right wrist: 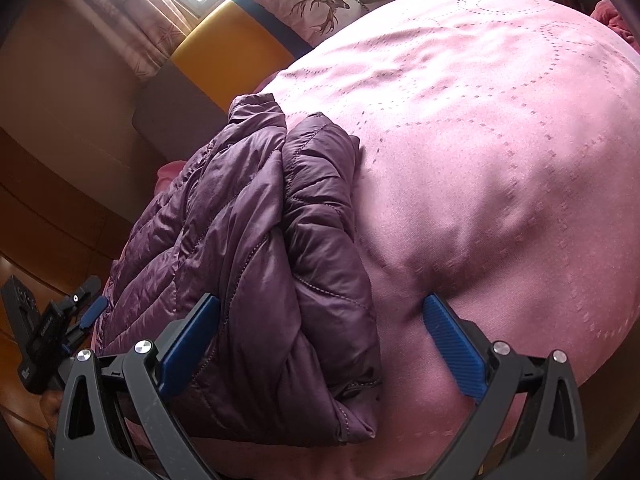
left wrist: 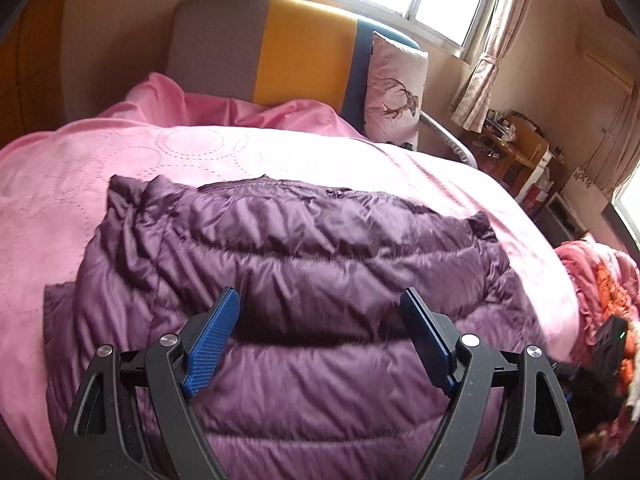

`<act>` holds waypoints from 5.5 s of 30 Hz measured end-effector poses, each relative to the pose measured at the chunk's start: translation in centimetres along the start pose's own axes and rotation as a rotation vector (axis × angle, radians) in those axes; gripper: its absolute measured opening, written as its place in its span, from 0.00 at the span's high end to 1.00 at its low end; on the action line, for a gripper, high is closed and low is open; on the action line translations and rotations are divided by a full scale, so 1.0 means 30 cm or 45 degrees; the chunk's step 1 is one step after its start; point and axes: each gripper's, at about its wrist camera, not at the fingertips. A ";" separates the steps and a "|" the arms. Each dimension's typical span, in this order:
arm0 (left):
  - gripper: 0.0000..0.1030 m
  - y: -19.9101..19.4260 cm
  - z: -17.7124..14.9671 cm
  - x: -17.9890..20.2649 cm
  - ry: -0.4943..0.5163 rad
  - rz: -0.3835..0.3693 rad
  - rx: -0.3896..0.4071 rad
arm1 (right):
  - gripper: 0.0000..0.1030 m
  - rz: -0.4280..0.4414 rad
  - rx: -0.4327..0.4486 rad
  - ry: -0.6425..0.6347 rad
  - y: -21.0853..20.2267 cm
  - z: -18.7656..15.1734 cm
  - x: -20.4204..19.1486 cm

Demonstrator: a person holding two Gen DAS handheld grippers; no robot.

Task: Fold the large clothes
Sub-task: 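Push the folded jacket edges inward with both open tools to tidy it, then grasp the purple jacket bundle with the right tool while the left tool grasps it too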

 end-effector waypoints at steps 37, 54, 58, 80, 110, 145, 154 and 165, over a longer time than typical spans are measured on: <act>0.38 0.160 -0.034 -0.293 -0.158 0.173 -0.060 | 0.42 -0.479 -0.193 -0.683 0.621 0.176 -0.411; 0.30 -0.159 -0.182 -0.154 -0.051 0.095 0.149 | 0.08 -0.264 0.059 -0.209 0.068 0.094 -0.131; 0.30 -0.143 -0.222 -0.078 0.035 0.052 0.125 | 0.07 -0.140 0.051 -0.091 0.031 0.042 -0.067; 0.29 -0.051 -0.272 -0.009 0.066 0.067 0.052 | 0.47 0.110 -0.060 -0.063 0.059 -0.034 -0.099; 0.34 -0.047 -0.265 -0.191 -0.010 -0.334 -0.026 | 0.77 0.209 -0.285 -0.677 0.334 -0.137 -0.968; 0.87 -0.083 0.046 -0.519 -0.106 -0.591 -0.166 | 0.44 0.550 -0.368 -1.006 0.274 -0.368 -1.006; 0.87 -0.120 0.033 -0.604 -0.121 -0.496 -0.233 | 0.54 0.295 -0.426 -1.117 0.373 -0.348 -0.862; 0.73 -0.009 -0.155 -0.752 -0.372 -0.190 -0.330 | 0.54 0.185 -0.541 -1.332 0.540 -0.556 -0.905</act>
Point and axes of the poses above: each gripper's, at about its wrist camera, not at the fingertips, and y roughly the way its jaws point, x to its right, z to its top, and after that the axes turned 14 degrees about z, right-handed
